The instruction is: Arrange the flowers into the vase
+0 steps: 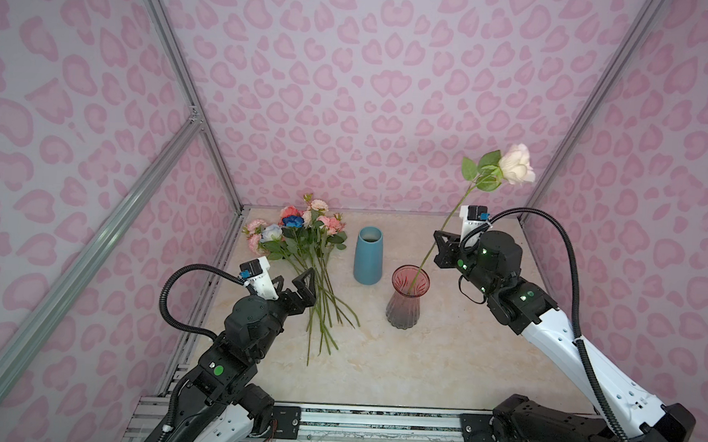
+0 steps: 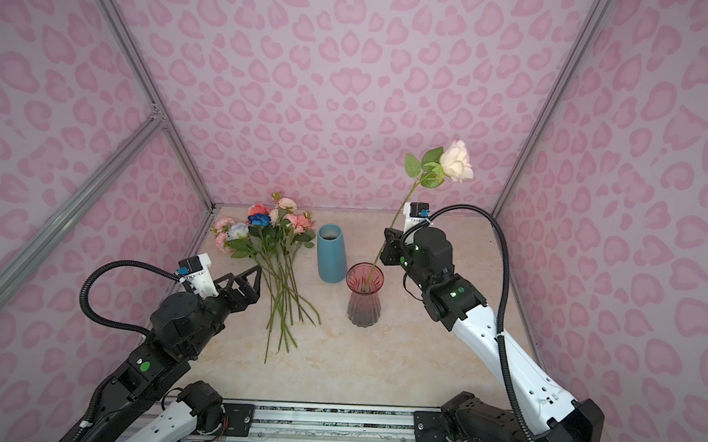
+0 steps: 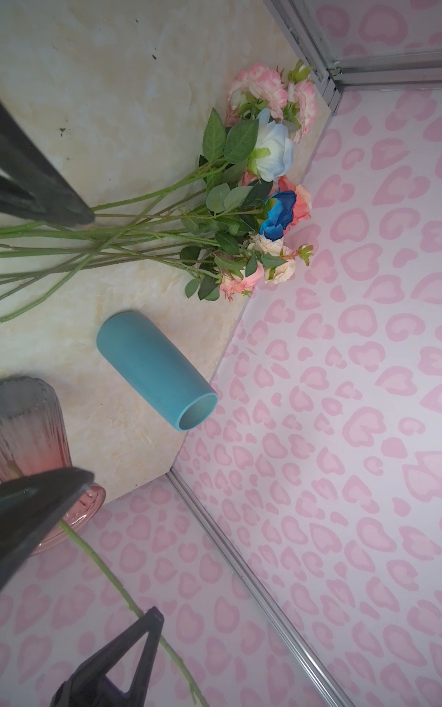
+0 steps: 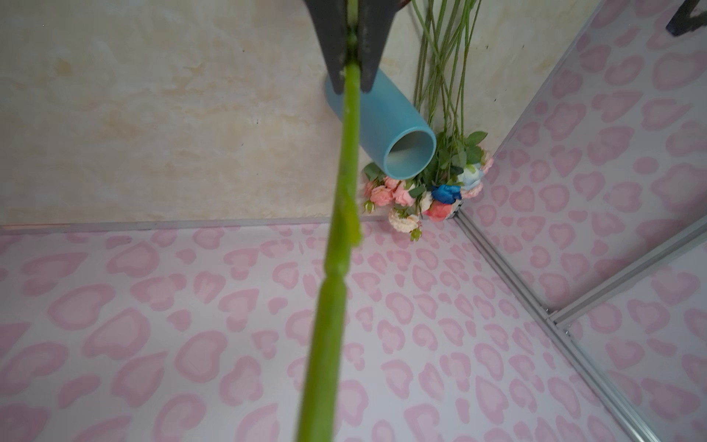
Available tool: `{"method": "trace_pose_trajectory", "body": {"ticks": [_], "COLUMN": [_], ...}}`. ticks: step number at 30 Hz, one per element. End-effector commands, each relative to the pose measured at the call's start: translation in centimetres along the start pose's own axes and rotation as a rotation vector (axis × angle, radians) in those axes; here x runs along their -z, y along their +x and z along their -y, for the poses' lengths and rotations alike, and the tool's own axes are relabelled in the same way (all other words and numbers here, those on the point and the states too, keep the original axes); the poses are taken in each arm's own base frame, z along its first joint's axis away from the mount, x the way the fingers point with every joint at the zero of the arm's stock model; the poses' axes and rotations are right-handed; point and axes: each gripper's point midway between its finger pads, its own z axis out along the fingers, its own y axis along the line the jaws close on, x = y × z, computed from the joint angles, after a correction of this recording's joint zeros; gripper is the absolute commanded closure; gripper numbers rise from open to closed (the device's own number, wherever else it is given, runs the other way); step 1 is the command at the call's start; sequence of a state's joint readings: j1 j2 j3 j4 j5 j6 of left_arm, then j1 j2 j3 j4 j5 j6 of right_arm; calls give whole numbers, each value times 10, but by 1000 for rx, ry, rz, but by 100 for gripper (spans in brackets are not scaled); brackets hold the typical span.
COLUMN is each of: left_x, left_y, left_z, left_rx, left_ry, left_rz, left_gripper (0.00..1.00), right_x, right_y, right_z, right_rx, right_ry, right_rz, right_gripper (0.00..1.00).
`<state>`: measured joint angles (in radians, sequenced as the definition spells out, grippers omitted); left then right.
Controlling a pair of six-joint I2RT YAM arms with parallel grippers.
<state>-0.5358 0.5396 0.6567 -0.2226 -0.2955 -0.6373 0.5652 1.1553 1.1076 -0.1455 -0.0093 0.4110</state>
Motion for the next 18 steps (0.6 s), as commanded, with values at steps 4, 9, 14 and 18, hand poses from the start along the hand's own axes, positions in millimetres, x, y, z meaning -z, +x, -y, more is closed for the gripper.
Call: {"method": "trace_pose_trajectory", "body": {"ticks": [4, 9, 14, 18], "left_x": [-9, -13, -16, -20], "left_y": [12, 15, 13, 16], "left_z": [-6, -4, -6, -16], "left_rx": [-19, -54, -69, -44], "left_ry": [-27, -41, -74, -132], "left_rz": [-39, -74, -89, -91], "left_gripper": [0, 1, 0, 1], "right_x": [-11, -19, -12, -2], "right_y": [37, 57, 55, 52], "right_z": [-19, -26, -29, -29], "right_rx": [-54, -62, -64, -64], "right_ry": [-39, -33, -45, -44], "right_rz": [-93, -167, -162, -152], "right_gripper": [94, 75, 67, 65]}}
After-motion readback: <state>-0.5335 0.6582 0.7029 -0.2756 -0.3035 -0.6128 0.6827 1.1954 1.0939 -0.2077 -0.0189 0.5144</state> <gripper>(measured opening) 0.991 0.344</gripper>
